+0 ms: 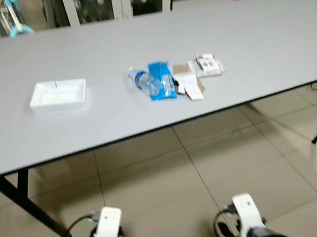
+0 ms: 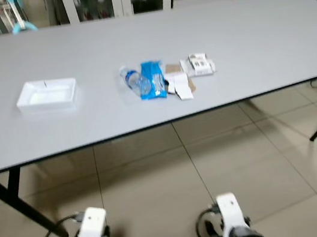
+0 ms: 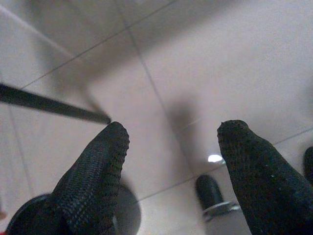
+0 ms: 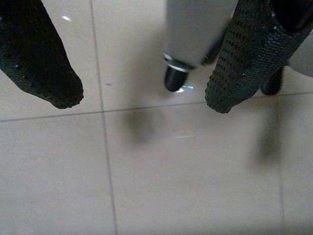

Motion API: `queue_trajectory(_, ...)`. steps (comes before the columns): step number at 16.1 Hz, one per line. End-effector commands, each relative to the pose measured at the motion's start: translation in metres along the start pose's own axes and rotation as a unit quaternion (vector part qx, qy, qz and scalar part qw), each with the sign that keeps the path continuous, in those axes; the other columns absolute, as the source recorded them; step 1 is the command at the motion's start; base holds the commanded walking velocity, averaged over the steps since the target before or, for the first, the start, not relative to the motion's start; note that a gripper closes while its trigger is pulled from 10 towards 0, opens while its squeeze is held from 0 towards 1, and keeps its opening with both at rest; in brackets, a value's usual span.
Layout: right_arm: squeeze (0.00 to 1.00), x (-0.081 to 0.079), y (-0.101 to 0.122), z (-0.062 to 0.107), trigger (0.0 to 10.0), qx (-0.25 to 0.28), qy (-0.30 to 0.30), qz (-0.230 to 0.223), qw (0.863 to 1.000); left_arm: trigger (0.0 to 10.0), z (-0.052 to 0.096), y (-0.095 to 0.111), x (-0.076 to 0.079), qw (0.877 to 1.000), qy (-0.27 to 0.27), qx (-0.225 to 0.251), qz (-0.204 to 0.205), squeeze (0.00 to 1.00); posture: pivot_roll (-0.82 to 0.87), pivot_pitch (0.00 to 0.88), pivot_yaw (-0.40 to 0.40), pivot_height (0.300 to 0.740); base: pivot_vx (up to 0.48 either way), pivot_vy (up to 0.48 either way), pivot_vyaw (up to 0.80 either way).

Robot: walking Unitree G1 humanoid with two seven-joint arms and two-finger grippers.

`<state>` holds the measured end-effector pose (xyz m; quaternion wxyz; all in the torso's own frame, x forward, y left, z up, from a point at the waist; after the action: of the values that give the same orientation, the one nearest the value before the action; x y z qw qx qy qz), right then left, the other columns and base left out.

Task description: Picking trash to rubbish bin

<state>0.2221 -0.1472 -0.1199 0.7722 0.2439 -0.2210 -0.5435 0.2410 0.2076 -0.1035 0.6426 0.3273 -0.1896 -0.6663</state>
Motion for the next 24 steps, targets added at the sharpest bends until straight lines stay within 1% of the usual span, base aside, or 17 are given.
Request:
queue_trajectory(1,0.0,-0.0019,-0.0048,0.0008,10.0,-0.006,0.003,-0.005,1.0,10.0,0.0015,-0.008,-0.0003,1.0,0.003,-0.011,-0.003,0.0,0.02,0.081,-0.081,0.74,0.0,0.0,0.0)
queue_trajectory(4,0.0,-0.0019,-0.0039,0.0007,10.0,-0.003,0.003,-0.006,1.0,10.0,0.0016,-0.0077,0.0001,1.0,0.003,-0.01,0.002,0.0,0.02,0.077,-0.082,0.74,0.0,0.0,0.0)
queue_trajectory(6,0.0,-0.0021,-0.003,0.0006,10.0,-0.001,0.003,-0.003,1.0,10.0,0.0015,-0.0055,0.0013,1.0,0.0,-0.005,0.015,0.0,0.02,0.079,-0.083,0.74,0.0,0.0,0.0)
queue_trajectory(10,0.0,-0.0027,-0.0018,0.0005,10.0,0.002,0.005,0.004,1.0,10.0,0.0015,-0.0062,0.001,1.0,0.001,-0.006,0.01,0.0,0.02,0.08,-0.081,0.74,0.0,0.0,0.0)
queue_trajectory(14,0.0,-0.0032,-0.0017,0.0004,10.0,0.002,0.006,0.004,1.0,10.0,0.0015,-0.0072,0.0002,1.0,0.003,-0.009,-0.002,0.0,0.02,0.08,-0.081,0.74,0.0,0.0,0.8)
queue_trajectory(16,0.0,-0.0037,-0.0017,0.0005,10.0,0.003,0.008,-0.006,1.0,10.0,0.0015,-0.0072,-0.0002,1.0,0.005,-0.009,-0.005,0.0,0.02,0.081,-0.081,0.74,0.0,0.0,0.0)
queue_trajectory(21,0.0,-0.0037,-0.001,0.0005,10.0,0.005,0.01,0.001,1.0,10.0,0.0018,-0.0099,-0.0023,1.0,0.012,-0.015,-0.01,0.0,0.01,0.082,-0.083,0.74,0.0,-0.327,0.0)
queue_trajectory(24,0.0,-0.0039,-0.0012,0.0007,10.0,0.005,0.012,0.006,1.0,10.0,0.0021,-0.0114,-0.0021,1.0,0.012,-0.017,-0.01,0.0,0.01,0.083,-0.084,0.74,0.0,-0.315,0.72)
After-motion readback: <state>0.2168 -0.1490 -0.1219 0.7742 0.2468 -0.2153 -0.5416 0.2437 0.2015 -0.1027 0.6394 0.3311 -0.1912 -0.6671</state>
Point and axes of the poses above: a point about 5 cm out from each wrist's last joint towards the gripper, its own z axis pointing back from the gripper into the wrist, its own y axis along the axis of the wrist's last joint, x = y × z, the point moved 5 cm from there along -z, pointing out of the wrist towards the gripper, and after that the axes turned 13 degrees about z, right-handed, at the moved point
